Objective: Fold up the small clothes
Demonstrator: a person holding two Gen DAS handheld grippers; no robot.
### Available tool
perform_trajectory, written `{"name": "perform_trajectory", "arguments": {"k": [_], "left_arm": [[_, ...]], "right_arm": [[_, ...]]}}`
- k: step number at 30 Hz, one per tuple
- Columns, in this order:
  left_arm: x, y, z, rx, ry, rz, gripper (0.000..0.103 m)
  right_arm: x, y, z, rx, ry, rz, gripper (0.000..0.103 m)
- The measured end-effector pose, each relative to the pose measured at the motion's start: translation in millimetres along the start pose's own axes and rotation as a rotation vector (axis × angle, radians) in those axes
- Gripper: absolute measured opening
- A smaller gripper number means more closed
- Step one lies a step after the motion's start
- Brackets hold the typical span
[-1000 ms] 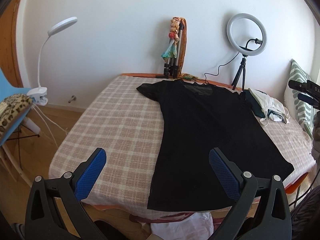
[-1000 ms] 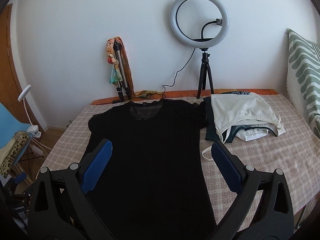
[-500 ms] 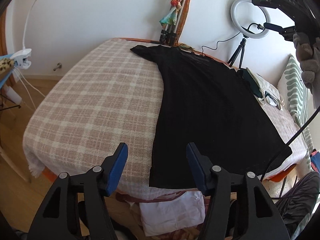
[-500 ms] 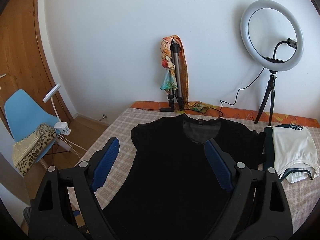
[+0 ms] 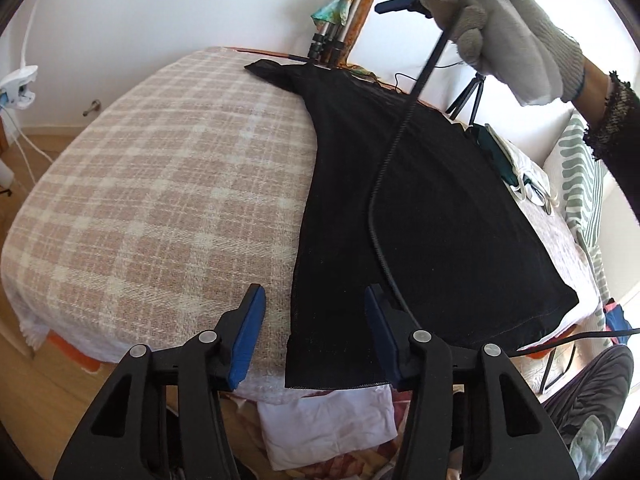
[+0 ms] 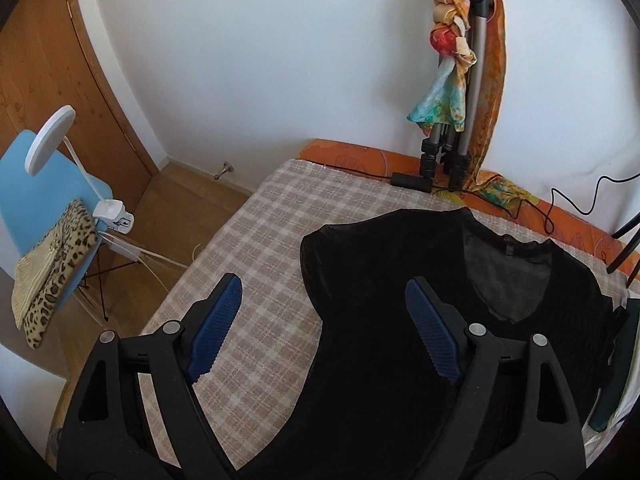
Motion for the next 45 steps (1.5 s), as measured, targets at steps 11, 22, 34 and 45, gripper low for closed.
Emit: {"name": "perform_trajectory", "arguments": {"k": [11, 22, 34, 45], "left_arm": [[-19.9, 5.4, 5.3, 0.0, -0.091, -0.171, 0.008], [-25.0, 6.6, 9.0, -0.003, -0.12, -0.225, 0.004], [-20.5, 1.3, 10.2, 0.014, -0.106, -0.231, 0.002], [8.8, -7.2, 8.7, 0.03, -0.029, -0.246, 0.001]], "right_arm": [[-22.2, 133.3, 44.3, -0.167, 0.022, -0.005, 0.071], [-29.2, 203.9, 59.3, -0.252, -0.001, -0.105, 0.064], [-8.7, 184.3, 71.9, -0.196, -0.04, -0.175, 0.003], [47.5, 112.8, 79.2, -0.107, 0.022, -0.164, 0.003]]}}
Point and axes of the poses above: each gripper's, at about its wrist camera, not at the fingertips, and y roughly the way its jaws point, x to its right, z to its top, the point moved 2 cm from there along y, roughly the way its jaws point, and after that the axes turned 10 degrees about -x, right-handed, at the moved point
